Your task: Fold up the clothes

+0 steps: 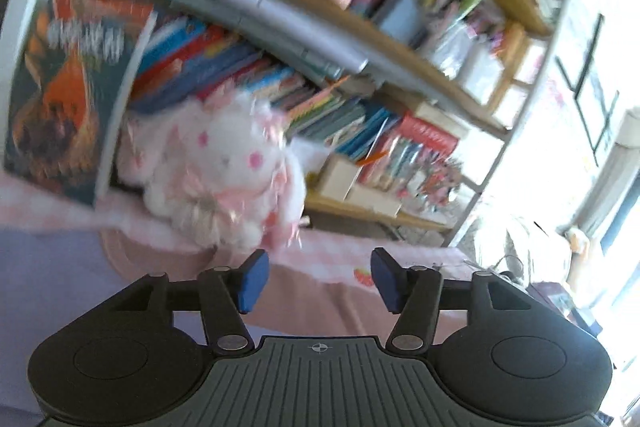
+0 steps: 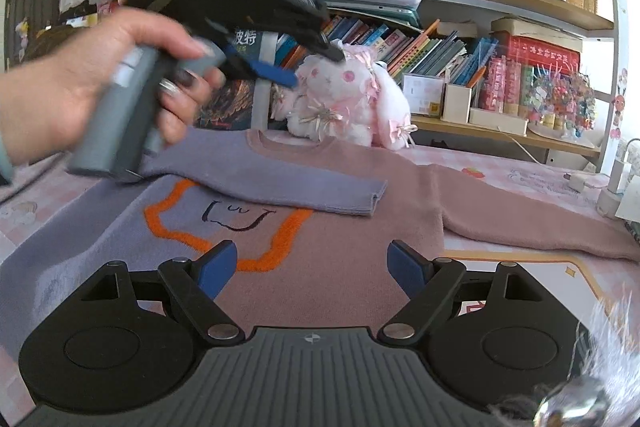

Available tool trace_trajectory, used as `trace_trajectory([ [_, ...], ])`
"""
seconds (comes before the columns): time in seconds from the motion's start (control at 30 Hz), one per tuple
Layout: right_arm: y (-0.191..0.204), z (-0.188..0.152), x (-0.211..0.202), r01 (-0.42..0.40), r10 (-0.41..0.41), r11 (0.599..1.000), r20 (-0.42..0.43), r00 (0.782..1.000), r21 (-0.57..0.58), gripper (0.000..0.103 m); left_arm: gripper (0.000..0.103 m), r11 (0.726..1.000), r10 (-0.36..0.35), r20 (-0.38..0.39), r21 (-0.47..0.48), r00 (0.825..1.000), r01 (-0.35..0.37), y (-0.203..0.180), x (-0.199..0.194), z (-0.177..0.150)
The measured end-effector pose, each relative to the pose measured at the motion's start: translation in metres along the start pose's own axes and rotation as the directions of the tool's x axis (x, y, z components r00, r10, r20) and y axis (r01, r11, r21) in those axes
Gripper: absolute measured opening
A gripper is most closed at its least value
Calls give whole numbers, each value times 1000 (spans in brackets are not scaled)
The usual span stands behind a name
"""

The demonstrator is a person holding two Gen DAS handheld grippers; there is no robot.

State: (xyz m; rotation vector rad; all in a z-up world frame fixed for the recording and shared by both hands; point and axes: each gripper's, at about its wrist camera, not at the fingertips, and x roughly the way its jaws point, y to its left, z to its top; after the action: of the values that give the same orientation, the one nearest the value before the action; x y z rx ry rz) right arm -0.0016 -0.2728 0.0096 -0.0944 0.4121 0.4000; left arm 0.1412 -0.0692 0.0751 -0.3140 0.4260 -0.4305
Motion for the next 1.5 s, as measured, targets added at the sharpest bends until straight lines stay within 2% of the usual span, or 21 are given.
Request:
trace_trajectory([
  [0.1, 0, 0, 0, 2, -2, 1000, 2, 1000, 2, 81, 59, 997, 38, 27, 63, 999, -39, 12, -49, -12],
  [0.2, -3, 0, 0, 10, -10, 1000, 4, 1000, 16, 81, 59, 989, 130, 10, 63, 991, -131, 35, -96, -39],
  [0.27, -4, 0, 1, 14, -14, 1000, 0, 1000, 25, 81, 59, 978, 201, -11, 54, 979, -200, 50, -125, -59],
  [0.33, -4, 0, 1, 13, -13, 1000, -6, 1000, 27, 81, 58, 960, 279, -44, 35, 959, -278, 62, -152, -80],
  [0.43, -3, 0, 3, 10, -10, 1000, -17, 1000, 21, 81, 58, 943, 333, -81, 16, 939, -333, 75, -176, -101],
  [0.5, -1, 0, 5, 16, -16, 1000, -29, 999, 9, 81, 57, 936, 350, -92, 5, 932, -351, 80, -181, -107],
  [0.67, -2, -1, -1, 26, -25, 1000, -19, 999, 12, 79, 55, 924, 379, -127, -2, 917, -383, 94, -176, -116],
  [0.8, -11, -7, -22, 64, -63, 997, -34, 997, 52, 76, 54, 935, 348, -162, -11, 923, -354, 101, -168, -122],
  [0.87, -17, -11, -34, 89, -85, 993, -50, 995, 72, 61, 43, 940, 335, -165, -6, 928, -340, 101, -165, -125],
  [0.9, -20, -14, -40, 107, -102, 991, -61, 993, 78, 50, 35, 942, 330, -162, -1, 930, -334, 100, -164, -126],
  [0.93, -23, -16, -46, 123, -118, 989, -68, 991, 84, 46, 16, 944, 325, -157, 2, 933, -329, 100, -164, -127],
  [1.0, -29, -20, -55, 138, -131, 985, -76, 988, 103, 42, 9, 948, 316, -132, -7, 940, -319, 100, -167, -129],
  [1.13, -37, -27, -66, 147, -133, 980, -108, 985, 132, 35, 8, 948, 319, -61, 6, 946, -319, 98, -180, -127],
  [1.37, -18, -35, -59, 85, -64, 989, -164, 984, 122, 20, 8, 941, 336, -63, -26, 940, -338, 120, -192, -119],
  [1.5, 0, -36, -50, 68, -52, 994, -167, 985, 91, 18, 8, 933, 354, -60, -47, 933, -357, 133, -200, -120],
])
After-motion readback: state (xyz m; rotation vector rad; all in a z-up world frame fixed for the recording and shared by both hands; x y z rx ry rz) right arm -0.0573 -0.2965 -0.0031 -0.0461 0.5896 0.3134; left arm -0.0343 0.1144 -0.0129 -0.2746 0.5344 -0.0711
